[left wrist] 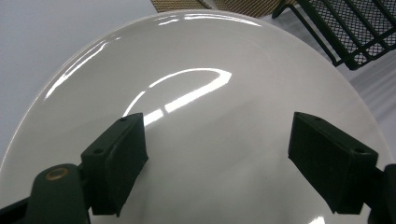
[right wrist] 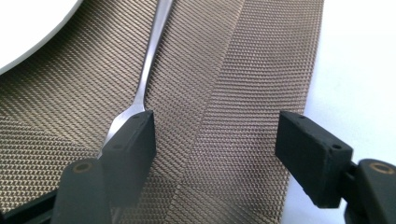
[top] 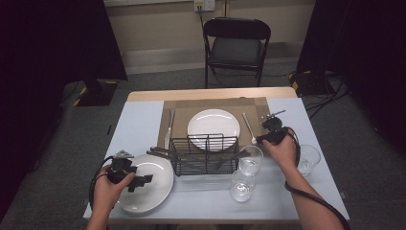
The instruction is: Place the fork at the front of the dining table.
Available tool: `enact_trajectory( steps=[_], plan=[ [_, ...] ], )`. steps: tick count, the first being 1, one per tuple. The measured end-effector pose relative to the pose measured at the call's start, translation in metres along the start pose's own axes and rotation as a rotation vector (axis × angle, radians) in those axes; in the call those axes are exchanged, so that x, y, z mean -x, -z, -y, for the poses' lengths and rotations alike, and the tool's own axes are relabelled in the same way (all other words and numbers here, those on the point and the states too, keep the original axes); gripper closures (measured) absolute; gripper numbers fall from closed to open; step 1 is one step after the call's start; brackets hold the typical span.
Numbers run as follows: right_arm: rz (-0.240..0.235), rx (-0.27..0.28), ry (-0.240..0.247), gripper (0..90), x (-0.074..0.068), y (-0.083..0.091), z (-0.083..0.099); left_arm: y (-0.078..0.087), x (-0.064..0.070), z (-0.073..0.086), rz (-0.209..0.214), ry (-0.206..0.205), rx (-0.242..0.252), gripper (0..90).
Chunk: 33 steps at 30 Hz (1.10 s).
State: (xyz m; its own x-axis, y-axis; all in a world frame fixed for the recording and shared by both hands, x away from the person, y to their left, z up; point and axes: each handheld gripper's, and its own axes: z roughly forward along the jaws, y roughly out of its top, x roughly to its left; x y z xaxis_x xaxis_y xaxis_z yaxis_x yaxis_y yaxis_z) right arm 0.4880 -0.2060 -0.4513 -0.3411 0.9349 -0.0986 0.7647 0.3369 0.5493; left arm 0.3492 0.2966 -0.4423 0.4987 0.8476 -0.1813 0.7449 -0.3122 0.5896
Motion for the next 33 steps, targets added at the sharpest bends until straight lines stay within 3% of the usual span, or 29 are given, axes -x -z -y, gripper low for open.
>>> enact_trajectory(
  steps=[11,33],
  plan=[
    [-0.06,0.013,-0.01,27.9,-0.008,0.001,0.004,0.001,0.001,-0.001,0.002,-0.001,0.003,19.0],
    [-0.077,0.011,-0.003,23.6,-0.014,0.0,0.003,0.003,0.001,-0.002,0.002,-0.003,0.013,19.0]
  ],
)
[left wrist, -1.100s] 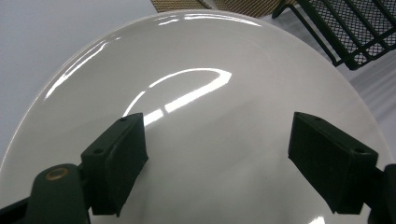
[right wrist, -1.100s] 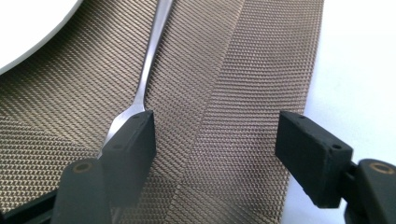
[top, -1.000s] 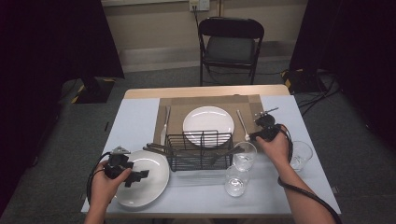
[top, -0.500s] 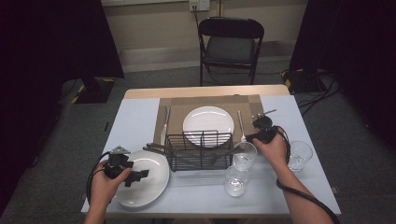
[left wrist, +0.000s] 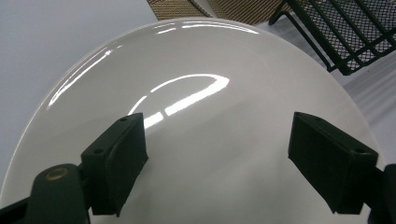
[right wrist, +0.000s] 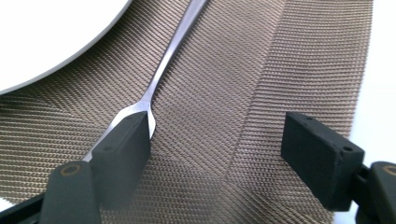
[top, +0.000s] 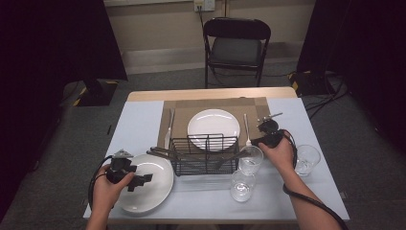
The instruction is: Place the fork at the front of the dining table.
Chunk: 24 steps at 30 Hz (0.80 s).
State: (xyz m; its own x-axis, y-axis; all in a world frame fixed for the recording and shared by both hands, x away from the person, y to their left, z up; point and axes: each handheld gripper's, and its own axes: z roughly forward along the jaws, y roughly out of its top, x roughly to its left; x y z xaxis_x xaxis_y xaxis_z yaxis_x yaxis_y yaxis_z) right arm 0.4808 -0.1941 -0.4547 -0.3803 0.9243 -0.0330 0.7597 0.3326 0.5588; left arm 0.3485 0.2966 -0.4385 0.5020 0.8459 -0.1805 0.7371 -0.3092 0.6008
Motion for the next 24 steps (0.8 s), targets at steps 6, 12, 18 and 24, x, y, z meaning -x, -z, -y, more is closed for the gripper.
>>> enact_trajectory(
  steps=[6,12,18,24],
  plan=[
    [0.001,-0.003,0.007,22.5,-0.002,0.001,-0.001,0.001,0.0,0.0,-0.001,-0.002,0.0,19.0],
    [0.0,0.006,0.013,22.2,0.0,0.007,-0.003,0.0,0.0,0.0,-0.001,-0.003,-0.001,19.1],
    [-0.017,0.012,-0.004,20.6,0.004,0.016,-0.008,0.0,0.001,0.0,0.001,0.001,0.002,19.1],
    [-0.033,0.032,0.0,17.5,0.004,0.031,-0.015,0.001,0.002,-0.001,0.001,0.001,0.004,19.1]
  ],
)
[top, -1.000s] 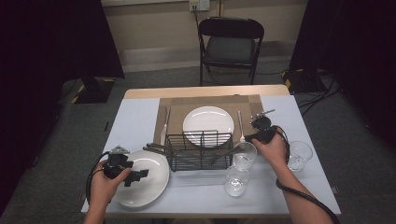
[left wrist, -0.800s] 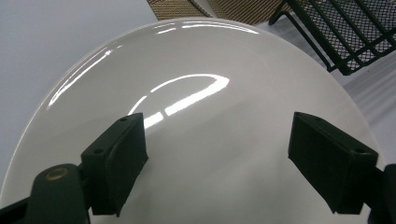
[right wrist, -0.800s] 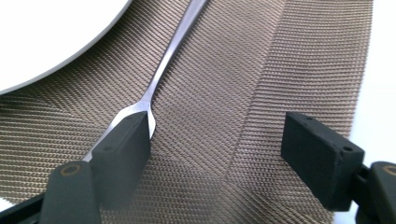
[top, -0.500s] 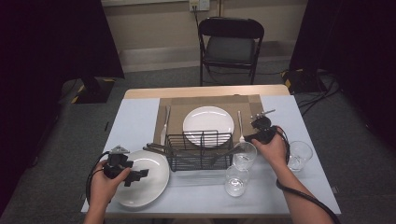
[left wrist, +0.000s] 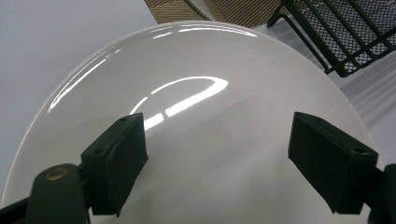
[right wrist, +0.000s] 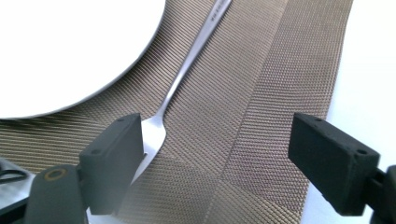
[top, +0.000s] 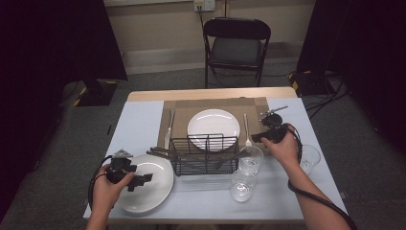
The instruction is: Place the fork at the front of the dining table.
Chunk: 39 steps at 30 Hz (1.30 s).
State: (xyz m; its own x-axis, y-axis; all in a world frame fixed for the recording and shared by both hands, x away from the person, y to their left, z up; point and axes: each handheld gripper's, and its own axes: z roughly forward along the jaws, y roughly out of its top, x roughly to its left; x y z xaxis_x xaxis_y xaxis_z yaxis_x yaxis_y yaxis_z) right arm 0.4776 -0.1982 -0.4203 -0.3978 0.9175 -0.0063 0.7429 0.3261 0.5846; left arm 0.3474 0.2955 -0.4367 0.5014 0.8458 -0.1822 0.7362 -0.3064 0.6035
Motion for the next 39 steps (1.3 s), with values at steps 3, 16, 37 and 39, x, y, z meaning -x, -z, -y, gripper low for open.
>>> enact_trajectory(
  steps=[3,16,37,39],
  plan=[
    [-0.005,0.014,0.012,16.7,0.0,0.006,-0.003,0.0,0.001,0.0,0.0,-0.001,0.005,19.1],
    [-0.048,0.028,0.032,15.7,0.002,0.03,-0.006,0.0,0.003,0.0,0.003,-0.005,0.006,19.1],
    [-0.122,0.028,0.057,15.9,0.008,0.064,0.012,0.001,0.003,0.0,-0.002,-0.006,0.004,19.1],
    [-0.127,0.033,0.061,15.9,0.009,0.067,0.015,0.001,0.003,0.0,-0.005,-0.004,0.006,19.1]
  ],
)
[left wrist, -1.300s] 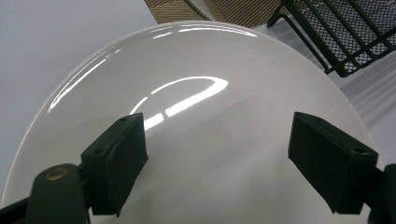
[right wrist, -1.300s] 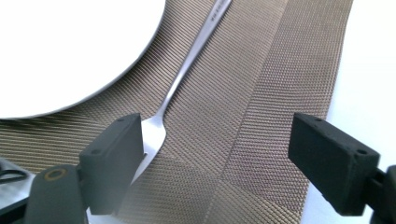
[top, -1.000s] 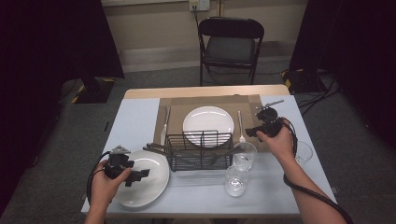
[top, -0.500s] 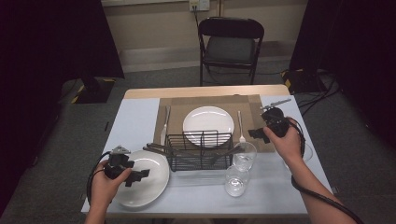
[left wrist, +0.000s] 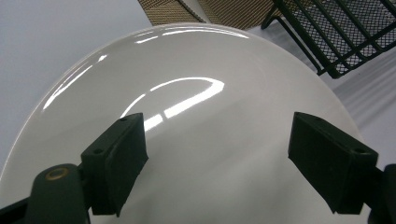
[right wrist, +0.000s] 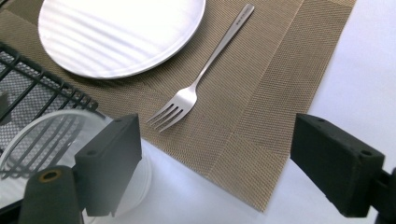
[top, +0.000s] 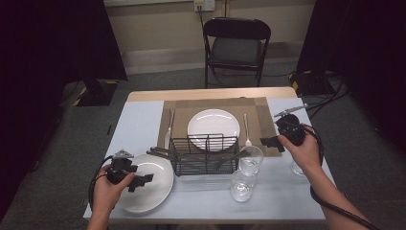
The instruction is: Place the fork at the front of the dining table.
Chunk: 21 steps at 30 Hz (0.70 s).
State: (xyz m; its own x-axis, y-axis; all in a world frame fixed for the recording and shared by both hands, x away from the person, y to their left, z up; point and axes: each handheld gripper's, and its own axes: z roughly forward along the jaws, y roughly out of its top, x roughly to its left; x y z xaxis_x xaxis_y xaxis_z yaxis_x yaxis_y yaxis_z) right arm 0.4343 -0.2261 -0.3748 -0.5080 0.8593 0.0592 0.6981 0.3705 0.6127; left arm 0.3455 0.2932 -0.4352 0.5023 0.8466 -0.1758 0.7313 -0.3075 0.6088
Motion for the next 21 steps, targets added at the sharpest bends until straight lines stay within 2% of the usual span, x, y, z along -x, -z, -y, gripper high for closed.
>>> enact_trajectory(
  steps=[9,16,21],
  plan=[
    [-0.049,-0.01,0.023,15.9,-0.005,0.009,0.009,0.0,0.0,0.0,0.003,0.003,-0.002,19.0],
    [-0.073,0.001,0.051,15.8,-0.009,0.014,0.018,-0.001,0.0,0.0,0.0,0.004,-0.002,19.1],
    [-0.099,0.013,0.051,15.7,-0.009,0.018,0.025,0.0,0.0,0.0,-0.001,0.003,-0.006,19.1]
  ],
)
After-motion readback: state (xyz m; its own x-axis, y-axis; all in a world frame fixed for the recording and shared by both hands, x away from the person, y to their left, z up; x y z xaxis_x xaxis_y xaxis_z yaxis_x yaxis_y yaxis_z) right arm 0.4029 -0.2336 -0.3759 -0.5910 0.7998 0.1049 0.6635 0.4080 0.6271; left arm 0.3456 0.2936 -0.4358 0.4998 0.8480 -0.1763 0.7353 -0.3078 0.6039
